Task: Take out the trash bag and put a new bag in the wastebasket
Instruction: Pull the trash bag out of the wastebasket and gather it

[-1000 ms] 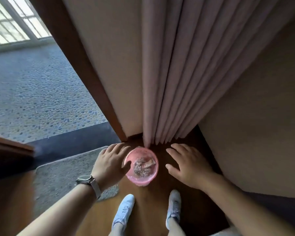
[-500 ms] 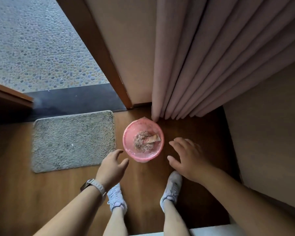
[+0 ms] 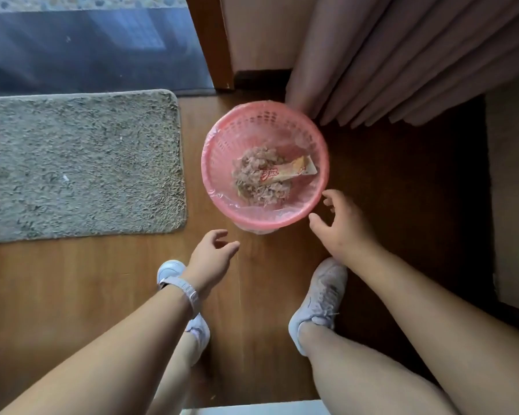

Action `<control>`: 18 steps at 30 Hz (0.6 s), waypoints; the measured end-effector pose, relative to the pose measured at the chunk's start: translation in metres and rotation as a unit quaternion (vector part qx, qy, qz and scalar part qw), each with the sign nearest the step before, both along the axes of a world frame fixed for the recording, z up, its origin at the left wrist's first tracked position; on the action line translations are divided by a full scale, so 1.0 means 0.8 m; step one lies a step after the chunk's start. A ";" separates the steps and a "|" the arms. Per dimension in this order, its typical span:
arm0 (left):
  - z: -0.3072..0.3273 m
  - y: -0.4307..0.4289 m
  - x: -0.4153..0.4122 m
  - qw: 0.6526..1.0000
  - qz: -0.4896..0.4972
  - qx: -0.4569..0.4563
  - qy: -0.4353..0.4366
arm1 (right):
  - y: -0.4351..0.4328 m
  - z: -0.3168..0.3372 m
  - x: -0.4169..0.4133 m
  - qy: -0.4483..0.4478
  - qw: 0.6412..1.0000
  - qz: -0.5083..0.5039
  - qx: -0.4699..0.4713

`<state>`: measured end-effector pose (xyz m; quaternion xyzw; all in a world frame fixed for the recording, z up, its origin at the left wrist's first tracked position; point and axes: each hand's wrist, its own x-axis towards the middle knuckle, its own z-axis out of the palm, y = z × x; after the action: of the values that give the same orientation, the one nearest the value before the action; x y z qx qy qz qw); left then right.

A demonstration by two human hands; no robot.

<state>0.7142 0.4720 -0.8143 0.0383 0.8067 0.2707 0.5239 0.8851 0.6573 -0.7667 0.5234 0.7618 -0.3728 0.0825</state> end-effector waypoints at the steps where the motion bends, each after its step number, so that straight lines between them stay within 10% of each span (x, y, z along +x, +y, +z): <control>1: -0.016 -0.001 -0.001 1.000 0.008 0.010 -0.016 | 0.003 -0.017 -0.001 0.008 1.000 -0.024 -0.006; 18: -0.051 0.006 0.031 0.970 0.171 0.154 -0.076 | 0.003 -0.077 -0.008 0.084 0.972 -0.184 -0.118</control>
<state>0.7389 0.4766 -0.8552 -0.0408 0.7077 0.4793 0.5174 0.8789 0.6596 -0.8281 0.6080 0.6072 -0.5113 0.0098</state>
